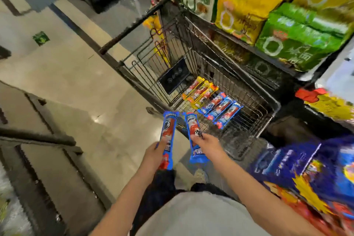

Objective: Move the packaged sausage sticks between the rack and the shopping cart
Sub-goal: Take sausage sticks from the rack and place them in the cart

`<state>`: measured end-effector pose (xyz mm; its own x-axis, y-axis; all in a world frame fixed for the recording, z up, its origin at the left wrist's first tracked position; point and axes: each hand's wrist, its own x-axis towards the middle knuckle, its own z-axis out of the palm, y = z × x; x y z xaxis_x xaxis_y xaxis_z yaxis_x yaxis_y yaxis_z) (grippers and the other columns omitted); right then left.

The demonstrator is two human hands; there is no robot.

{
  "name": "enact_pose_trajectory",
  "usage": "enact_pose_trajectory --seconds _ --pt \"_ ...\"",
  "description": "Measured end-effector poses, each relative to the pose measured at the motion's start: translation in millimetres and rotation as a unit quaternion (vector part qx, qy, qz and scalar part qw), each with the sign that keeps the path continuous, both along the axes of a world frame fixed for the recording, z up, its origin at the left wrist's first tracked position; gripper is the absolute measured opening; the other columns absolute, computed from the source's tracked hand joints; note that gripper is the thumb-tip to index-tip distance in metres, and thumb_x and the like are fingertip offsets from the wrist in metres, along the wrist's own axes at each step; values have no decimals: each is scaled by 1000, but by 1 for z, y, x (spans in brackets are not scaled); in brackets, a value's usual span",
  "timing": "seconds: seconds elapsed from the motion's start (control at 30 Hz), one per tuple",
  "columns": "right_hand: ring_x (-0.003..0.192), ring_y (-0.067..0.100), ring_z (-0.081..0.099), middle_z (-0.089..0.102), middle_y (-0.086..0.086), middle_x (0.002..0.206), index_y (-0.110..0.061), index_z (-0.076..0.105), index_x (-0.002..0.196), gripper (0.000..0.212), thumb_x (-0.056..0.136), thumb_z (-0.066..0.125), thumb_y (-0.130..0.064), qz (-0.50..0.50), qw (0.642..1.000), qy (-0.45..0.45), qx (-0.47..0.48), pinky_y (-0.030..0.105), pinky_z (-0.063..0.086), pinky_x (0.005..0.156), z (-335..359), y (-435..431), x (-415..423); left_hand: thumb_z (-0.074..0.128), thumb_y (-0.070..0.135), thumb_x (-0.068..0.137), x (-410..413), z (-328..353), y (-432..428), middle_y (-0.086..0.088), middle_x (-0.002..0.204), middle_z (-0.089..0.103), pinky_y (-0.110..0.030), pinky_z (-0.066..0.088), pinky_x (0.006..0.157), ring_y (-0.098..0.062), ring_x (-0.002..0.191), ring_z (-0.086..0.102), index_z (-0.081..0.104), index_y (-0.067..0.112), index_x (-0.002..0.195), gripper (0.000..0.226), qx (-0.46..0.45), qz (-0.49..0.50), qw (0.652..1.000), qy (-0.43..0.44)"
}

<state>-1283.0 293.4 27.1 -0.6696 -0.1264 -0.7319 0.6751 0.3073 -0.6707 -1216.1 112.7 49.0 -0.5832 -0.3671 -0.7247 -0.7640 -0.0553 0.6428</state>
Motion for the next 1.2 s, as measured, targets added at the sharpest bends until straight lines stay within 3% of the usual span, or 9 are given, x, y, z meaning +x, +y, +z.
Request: enact_pose_trajectory --seconds 0.2,0.37,0.57,0.63,0.7,0.83,0.9,1.07,1.2 --pt "65 14 61 69 10 88 -9 68 96 23 92 64 -32 -213 976 -11 47 24 47 55 -22 6 -52 53 37 96 -124 -10 -17 -2 58 56 -17 36 39 -12 43 48 60 10 84 31 -2 -182 983 -22" --pt "61 14 58 65 6 80 -7 63 98 18 92 61 -24 -328 941 -54 68 25 41 49 -39 3 -94 54 49 92 -223 -30 -23 -4 56 49 -27 34 48 -20 48 47 59 13 84 37 -24 -339 940 -33" --pt "56 11 53 61 2 75 -9 63 101 19 90 61 -24 -413 901 -92 93 21 40 45 -63 -4 -117 48 39 98 -288 -55 -4 -13 80 61 -33 49 62 -42 92 65 63 2 113 42 -35 -483 872 -70" --pt "54 11 52 62 4 75 -8 66 101 30 82 64 -31 -416 896 -108 110 23 40 46 -77 1 -124 55 41 95 -300 -71 8 -8 76 60 -34 46 64 -31 72 63 64 13 85 31 -43 -503 859 -86" --pt "55 11 54 63 5 76 -10 68 99 31 79 64 -33 -398 900 -122 131 21 39 43 -96 8 -133 59 43 93 -311 -96 20 -6 77 60 -30 48 67 -23 73 60 53 20 69 34 -48 -497 860 -108" --pt "70 21 62 66 4 79 -16 68 92 25 74 66 -33 -297 926 -143 186 26 44 54 -143 20 -157 48 68 86 -333 -167 38 -13 109 68 -36 51 91 -28 98 65 64 12 108 63 -111 -571 806 -115" --pt "78 25 64 68 6 84 -16 67 94 22 76 68 -29 -256 933 -154 200 28 47 60 -174 31 -172 45 75 74 -345 -215 48 -14 106 70 -42 54 88 -31 95 68 61 13 115 76 -124 -583 795 -115" --pt "89 28 65 68 4 99 -21 55 110 37 81 64 -41 -189 936 -155 253 29 48 69 -258 52 -203 59 35 93 -376 -286 78 -9 102 70 -22 57 64 -23 85 65 60 8 107 30 -109 -576 802 -113" --pt "85 26 60 63 1 95 -21 46 112 36 83 63 -34 -228 931 -140 250 30 46 74 -307 65 -221 55 36 95 -387 -336 96 2 102 67 -32 53 85 -25 96 64 56 19 118 29 -147 -620 768 -61"
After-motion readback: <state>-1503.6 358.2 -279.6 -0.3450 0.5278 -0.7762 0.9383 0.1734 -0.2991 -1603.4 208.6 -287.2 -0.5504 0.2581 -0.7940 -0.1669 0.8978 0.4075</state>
